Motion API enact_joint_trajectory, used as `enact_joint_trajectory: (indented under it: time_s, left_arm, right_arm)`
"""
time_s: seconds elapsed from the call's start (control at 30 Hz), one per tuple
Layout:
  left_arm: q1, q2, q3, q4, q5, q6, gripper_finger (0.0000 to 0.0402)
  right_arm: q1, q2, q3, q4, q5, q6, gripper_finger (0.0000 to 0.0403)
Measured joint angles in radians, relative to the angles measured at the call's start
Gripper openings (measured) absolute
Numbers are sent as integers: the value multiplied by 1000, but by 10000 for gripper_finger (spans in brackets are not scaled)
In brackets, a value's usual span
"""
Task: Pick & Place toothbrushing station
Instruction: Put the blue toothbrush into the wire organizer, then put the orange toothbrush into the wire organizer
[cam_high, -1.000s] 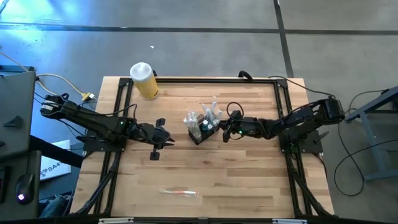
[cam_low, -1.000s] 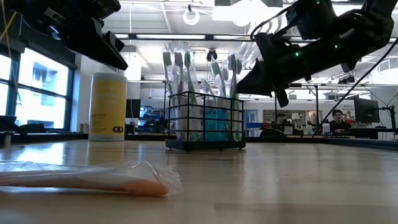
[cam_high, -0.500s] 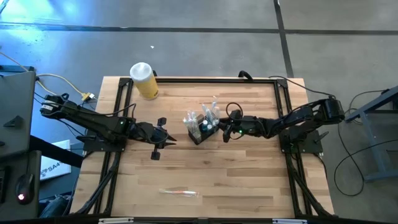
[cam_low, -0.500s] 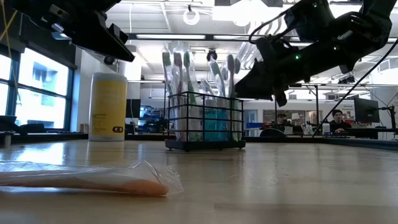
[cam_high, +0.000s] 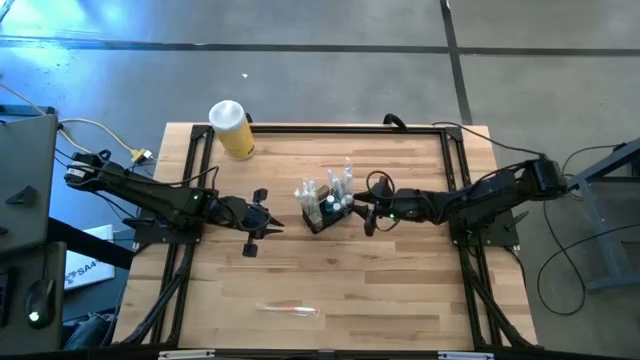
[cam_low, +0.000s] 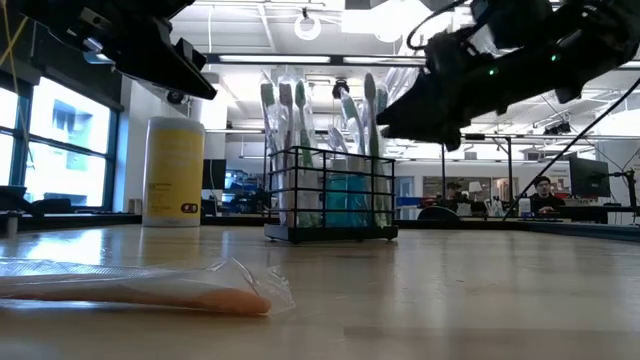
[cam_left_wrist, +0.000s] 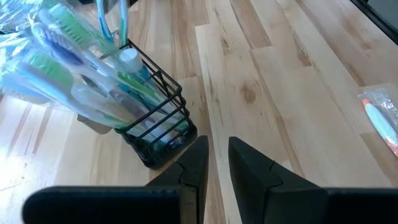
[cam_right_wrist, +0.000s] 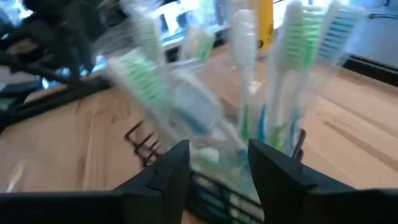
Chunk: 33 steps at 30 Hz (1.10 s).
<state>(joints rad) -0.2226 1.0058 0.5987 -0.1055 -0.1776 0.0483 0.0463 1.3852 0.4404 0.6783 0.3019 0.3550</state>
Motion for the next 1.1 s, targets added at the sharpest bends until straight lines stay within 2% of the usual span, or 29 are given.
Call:
enact_joint_trajectory:
  time_s: [0.2,0.47,0.57,0.7,0.87,1.0,1.1]
  left_arm:
    - [0,0,1,-1,0,32,58]
    - [-2,0,67,-34,6,53,58]
    - [-43,0,85,-59,8,65,58]
    - [-153,42,106,-64,4,126,58]
    - [-299,182,219,-113,-119,78,58]
    - [-344,354,397,-312,-189,-62,58]
    - [-342,487,566,-511,-171,-224,58]
  right_arm:
    - [58,-96,0,-66,37,-80,140]
    - [120,-164,2,-56,62,-259,133]
    - [130,-174,2,-54,65,-281,133]
    - [131,-174,2,-65,61,-284,133]
    - [132,-174,2,-84,47,-323,133]
    - [131,-174,2,-83,12,-326,133]
    - [132,-174,2,-90,-21,-325,133]
